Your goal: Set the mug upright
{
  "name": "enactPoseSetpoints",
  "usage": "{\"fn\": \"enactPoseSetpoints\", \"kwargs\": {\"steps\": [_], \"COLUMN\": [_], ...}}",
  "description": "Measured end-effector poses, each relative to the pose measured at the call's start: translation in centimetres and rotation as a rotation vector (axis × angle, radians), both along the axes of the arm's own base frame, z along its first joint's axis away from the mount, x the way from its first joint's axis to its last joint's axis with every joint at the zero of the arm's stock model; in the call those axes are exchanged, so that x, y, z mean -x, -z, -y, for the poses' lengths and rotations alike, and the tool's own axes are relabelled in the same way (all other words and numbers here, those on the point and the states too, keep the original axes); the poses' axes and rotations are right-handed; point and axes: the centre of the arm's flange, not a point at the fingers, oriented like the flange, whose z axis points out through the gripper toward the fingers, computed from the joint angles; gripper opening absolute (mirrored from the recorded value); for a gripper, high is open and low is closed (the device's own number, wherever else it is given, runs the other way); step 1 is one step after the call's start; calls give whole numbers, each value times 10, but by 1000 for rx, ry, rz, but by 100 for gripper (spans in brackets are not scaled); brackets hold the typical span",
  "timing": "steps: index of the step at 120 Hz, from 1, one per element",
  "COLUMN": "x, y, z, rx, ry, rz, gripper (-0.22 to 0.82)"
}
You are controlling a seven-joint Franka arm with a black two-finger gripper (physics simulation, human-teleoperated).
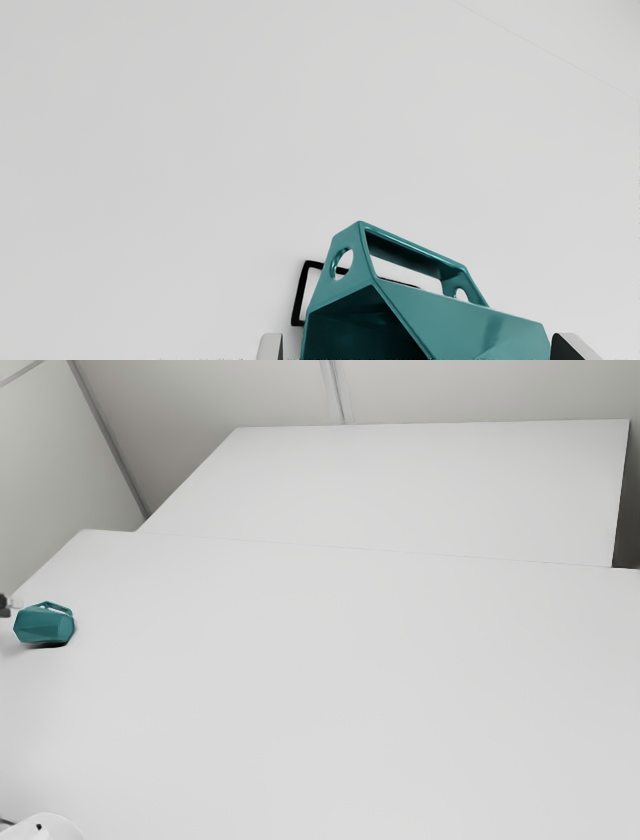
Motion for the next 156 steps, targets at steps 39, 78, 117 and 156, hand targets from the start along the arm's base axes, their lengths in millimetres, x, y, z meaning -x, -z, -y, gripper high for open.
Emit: {"fn": "enactPoseSetpoints", "kwargs": {"steps": [39, 78, 117, 156], "x": [-4, -11, -24, -26], "y": [14, 24, 33, 33], "z": [13, 26, 40, 45], "rx": [83, 135, 174, 200], "ry": [11, 21, 31, 18], "rz": [3, -17, -39, -55], "gripper": [58, 47, 35, 16]}}
